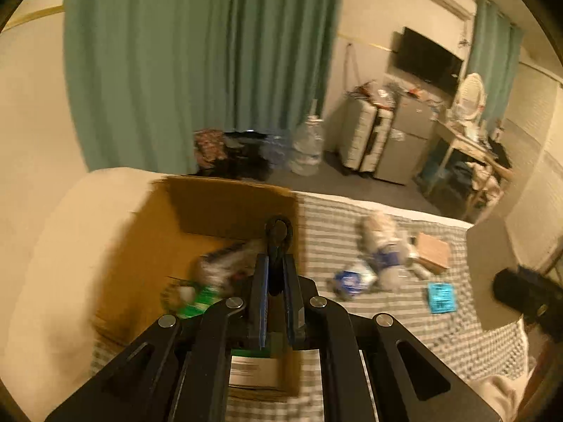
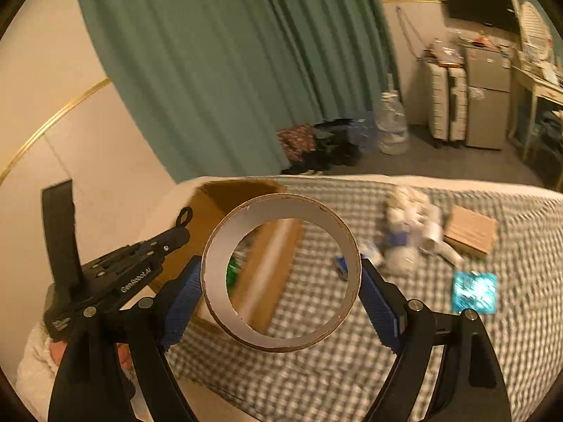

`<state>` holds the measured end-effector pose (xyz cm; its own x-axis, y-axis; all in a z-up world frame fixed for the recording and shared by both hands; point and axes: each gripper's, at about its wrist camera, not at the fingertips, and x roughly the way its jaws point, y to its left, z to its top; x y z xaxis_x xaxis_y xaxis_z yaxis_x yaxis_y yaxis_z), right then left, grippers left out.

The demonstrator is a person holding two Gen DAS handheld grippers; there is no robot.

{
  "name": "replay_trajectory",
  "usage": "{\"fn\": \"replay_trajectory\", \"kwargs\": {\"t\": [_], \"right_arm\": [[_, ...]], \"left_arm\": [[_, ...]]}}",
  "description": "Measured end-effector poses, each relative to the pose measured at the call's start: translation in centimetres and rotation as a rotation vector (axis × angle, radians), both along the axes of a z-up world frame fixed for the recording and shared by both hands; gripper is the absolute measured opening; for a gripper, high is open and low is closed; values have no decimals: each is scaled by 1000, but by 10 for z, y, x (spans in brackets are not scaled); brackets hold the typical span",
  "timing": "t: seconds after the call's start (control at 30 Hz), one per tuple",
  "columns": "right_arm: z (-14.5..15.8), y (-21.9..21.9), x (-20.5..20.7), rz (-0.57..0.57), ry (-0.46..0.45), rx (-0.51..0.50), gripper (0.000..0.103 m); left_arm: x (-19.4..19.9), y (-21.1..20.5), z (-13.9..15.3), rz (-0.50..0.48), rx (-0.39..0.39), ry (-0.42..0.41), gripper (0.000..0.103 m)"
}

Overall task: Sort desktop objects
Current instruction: 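Carry the hair tie and white tape roll over the cardboard box with both grippers, then open both grippers to drop the hair tie and tape roll into the box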

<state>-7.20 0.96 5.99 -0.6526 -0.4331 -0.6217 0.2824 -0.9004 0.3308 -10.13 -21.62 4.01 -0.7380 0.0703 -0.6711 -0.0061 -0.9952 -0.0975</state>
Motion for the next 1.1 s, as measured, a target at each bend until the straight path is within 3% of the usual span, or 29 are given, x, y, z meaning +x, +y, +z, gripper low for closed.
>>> {"fn": "replay_trajectory", "kwargs": {"t": [0.2, 0.4, 0.53, 0.6, 0.67, 0.83, 0.93, 1.1], "right_arm": [[-14, -66, -51, 102, -51, -45, 84], [-52, -116, -102, 159, -145, -87, 84], [-82, -131, -134, 144, -208, -127, 85], [-90, -134, -148, 127, -237, -144, 86], [-95, -136, -159, 109, -260, -171, 93], [-96, -124, -159, 41, -238, -188, 93], [-89, -109, -151, 24, -232, -186, 93], [-71, -72, -109, -19, -164, -100, 93]], "left_arm": [[-24, -59, -34, 72, 5, -63, 7], [-54, -83, -91, 103, 32, -177, 7], [-72, -87, -112, 101, 54, -197, 8], [-76, -85, -118, 100, 49, -190, 17], [-78, -86, -123, 100, 35, -209, 54], [-65, -83, -113, 106, 19, -182, 80], [-54, -79, -109, 108, 30, -194, 81], [-33, -57, -99, 83, 22, -189, 81]]}}
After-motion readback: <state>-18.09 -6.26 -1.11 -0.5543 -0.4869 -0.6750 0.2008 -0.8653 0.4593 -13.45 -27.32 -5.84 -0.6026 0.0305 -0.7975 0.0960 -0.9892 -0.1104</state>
